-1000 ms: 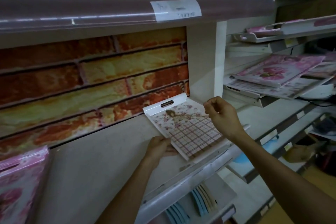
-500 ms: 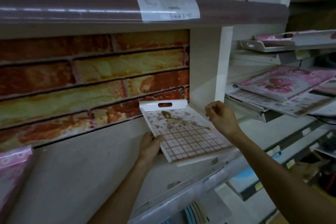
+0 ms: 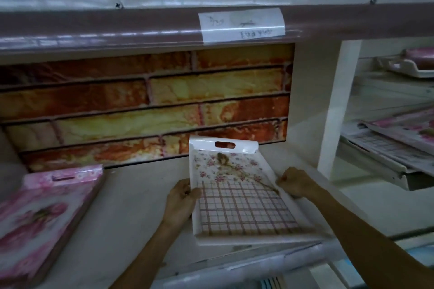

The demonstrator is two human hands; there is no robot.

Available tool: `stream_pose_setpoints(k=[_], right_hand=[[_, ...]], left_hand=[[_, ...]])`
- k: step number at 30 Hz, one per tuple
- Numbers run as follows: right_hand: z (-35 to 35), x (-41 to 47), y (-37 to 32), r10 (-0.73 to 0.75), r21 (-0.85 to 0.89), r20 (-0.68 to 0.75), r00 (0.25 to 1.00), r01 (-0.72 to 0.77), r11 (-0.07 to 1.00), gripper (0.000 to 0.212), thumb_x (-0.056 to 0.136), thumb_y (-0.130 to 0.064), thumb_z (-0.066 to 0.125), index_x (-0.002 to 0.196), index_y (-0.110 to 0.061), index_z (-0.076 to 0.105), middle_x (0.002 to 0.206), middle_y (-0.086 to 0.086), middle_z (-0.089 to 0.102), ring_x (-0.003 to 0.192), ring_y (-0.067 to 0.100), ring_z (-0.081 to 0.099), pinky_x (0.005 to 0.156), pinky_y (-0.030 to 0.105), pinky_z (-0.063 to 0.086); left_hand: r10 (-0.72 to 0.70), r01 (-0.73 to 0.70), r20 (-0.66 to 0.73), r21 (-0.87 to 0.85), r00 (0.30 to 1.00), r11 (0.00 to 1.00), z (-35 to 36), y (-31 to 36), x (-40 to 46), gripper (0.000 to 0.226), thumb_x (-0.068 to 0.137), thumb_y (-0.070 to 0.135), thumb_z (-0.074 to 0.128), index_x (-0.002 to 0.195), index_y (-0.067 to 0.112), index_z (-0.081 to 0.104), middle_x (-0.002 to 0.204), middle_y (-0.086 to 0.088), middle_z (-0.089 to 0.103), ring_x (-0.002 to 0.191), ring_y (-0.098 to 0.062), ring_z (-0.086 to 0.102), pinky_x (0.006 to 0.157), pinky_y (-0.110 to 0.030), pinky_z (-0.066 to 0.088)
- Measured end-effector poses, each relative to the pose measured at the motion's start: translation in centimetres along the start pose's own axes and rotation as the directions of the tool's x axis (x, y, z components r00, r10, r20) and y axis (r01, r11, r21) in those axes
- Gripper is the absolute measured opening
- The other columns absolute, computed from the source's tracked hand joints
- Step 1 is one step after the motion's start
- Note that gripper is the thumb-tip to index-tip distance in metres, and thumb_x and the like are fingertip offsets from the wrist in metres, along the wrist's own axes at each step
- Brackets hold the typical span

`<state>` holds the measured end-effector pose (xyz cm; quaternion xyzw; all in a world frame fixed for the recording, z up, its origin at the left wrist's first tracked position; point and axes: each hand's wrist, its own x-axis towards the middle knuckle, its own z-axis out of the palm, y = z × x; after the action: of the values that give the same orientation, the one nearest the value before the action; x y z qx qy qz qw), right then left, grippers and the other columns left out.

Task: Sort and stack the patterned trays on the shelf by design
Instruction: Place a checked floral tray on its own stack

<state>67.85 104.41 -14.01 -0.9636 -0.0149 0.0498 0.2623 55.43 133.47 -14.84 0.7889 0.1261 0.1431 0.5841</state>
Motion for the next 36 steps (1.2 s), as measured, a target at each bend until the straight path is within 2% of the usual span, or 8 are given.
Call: stream_pose_setpoints(k=[7, 10, 12, 18, 24, 29, 32, 36], right_hand=[[1.7, 0.1, -2.1, 0.008, 0.115, 0.124, 0.992, -0.023, 0.993, 0.027, 0.083, -0.027, 0.065, 0.093, -0.003, 0.062, 0.085, 0.011, 0.065, 0.069, 0.02, 0.064, 0.056, 0.027, 0.055], [2.8, -0.5, -3.6, -0.036, 0.091, 0.138, 0.99, 0.024, 0.996, 0.029, 0.081, -0.028, 0.068, 0.094, -0.005, 0.057, 0.094, 0.01, 0.062, 0.079, 0.022, 0.063, 0.053, 0.024, 0.049], [3.5, -0.8, -4.5, -0.059, 0.095, 0.125, 0.99, 0.047, 0.994, 0.027, 0.08, -0.025, 0.069, 0.092, -0.006, 0.055, 0.095, 0.01, 0.06, 0.081, 0.022, 0.061, 0.053, 0.023, 0.045], [5.6, -0.9, -5.8, -0.09, 0.165, 0.043, 0.995, 0.081, 0.983, 0.027, 0.081, -0.022, 0.066, 0.095, 0.0, 0.061, 0.095, 0.016, 0.066, 0.085, 0.028, 0.066, 0.067, 0.03, 0.055], [6.4, -1.5, -5.9, -0.09, 0.184, -0.066, 0.994, 0.101, 0.978, 0.028, 0.087, -0.026, 0.065, 0.093, 0.001, 0.066, 0.085, 0.012, 0.067, 0.072, 0.02, 0.062, 0.057, 0.023, 0.048], [6.7, -1.9, -6.1, -0.098, 0.19, -0.117, 0.988, 0.119, 0.975, 0.026, 0.09, -0.025, 0.063, 0.089, 0.0, 0.067, 0.078, 0.007, 0.062, 0.067, 0.016, 0.058, 0.05, 0.019, 0.041], [6.3, -2.3, -6.1, -0.105, 0.194, -0.125, 0.987, 0.128, 0.973, 0.023, 0.092, -0.025, 0.06, 0.078, -0.007, 0.066, 0.076, 0.004, 0.064, 0.061, 0.011, 0.057, 0.047, 0.014, 0.038], [5.1, -3.4, -6.2, -0.16, 0.236, -0.219, 0.963, 0.211, 0.948, 0.018, 0.092, -0.019, 0.056, 0.085, -0.009, 0.068, 0.085, 0.001, 0.065, 0.079, 0.015, 0.062, 0.07, 0.019, 0.042]], left_hand=[[-0.009, 0.012, -0.064, 0.05, 0.998, 0.999, -3.9, -0.5, -1.9, 0.024, 0.086, 0.01, 0.061, 0.109, 0.016, 0.065, 0.098, -0.002, 0.073, 0.087, -0.017, 0.071, 0.072, -0.029, 0.057], [-0.02, 0.029, -0.075, 0.115, 0.997, 0.993, -5.8, -0.9, -2.5, 0.022, 0.086, 0.012, 0.062, 0.107, 0.017, 0.066, 0.096, -0.005, 0.073, 0.086, -0.019, 0.07, 0.077, -0.037, 0.059], [-0.027, 0.041, -0.083, 0.18, 0.996, 0.983, -7.1, -1.3, -2.7, 0.019, 0.086, 0.016, 0.065, 0.105, 0.017, 0.067, 0.094, -0.005, 0.073, 0.085, -0.02, 0.07, 0.081, -0.042, 0.058], [-0.055, 0.067, -0.04, 0.463, 0.998, 0.884, -9.2, -2.2, -3.0, 0.013, 0.091, 0.026, 0.062, 0.103, 0.024, 0.06, 0.095, 0.001, 0.066, 0.083, -0.014, 0.063, 0.075, -0.022, 0.05], [-0.086, 0.098, -0.048, 0.563, 0.995, 0.821, -9.4, -2.7, -2.5, 0.028, 0.091, 0.024, 0.061, 0.115, 0.012, 0.064, 0.109, -0.007, 0.072, 0.096, -0.02, 0.067, 0.082, -0.025, 0.052], [-0.084, 0.054, 0.011, 0.683, 0.996, 0.728, -9.6, -2.4, -1.8, 0.025, 0.092, 0.029, 0.06, 0.109, 0.012, 0.063, 0.101, -0.002, 0.068, 0.079, -0.012, 0.059, 0.052, -0.005, 0.041], [-0.078, 0.026, 0.033, 0.76, 0.996, 0.65, -10.2, -2.1, -1.6, 0.027, 0.093, 0.035, 0.055, 0.107, 0.013, 0.063, 0.107, -0.005, 0.071, 0.081, -0.014, 0.064, 0.065, -0.017, 0.053], [0.071, -0.049, 0.017, 0.881, 0.997, 0.471, -10.6, -1.0, -1.7, 0.033, 0.095, 0.043, 0.046, 0.12, 0.025, 0.055, 0.108, 0.002, 0.071, 0.095, -0.018, 0.067, 0.078, -0.031, 0.054]])
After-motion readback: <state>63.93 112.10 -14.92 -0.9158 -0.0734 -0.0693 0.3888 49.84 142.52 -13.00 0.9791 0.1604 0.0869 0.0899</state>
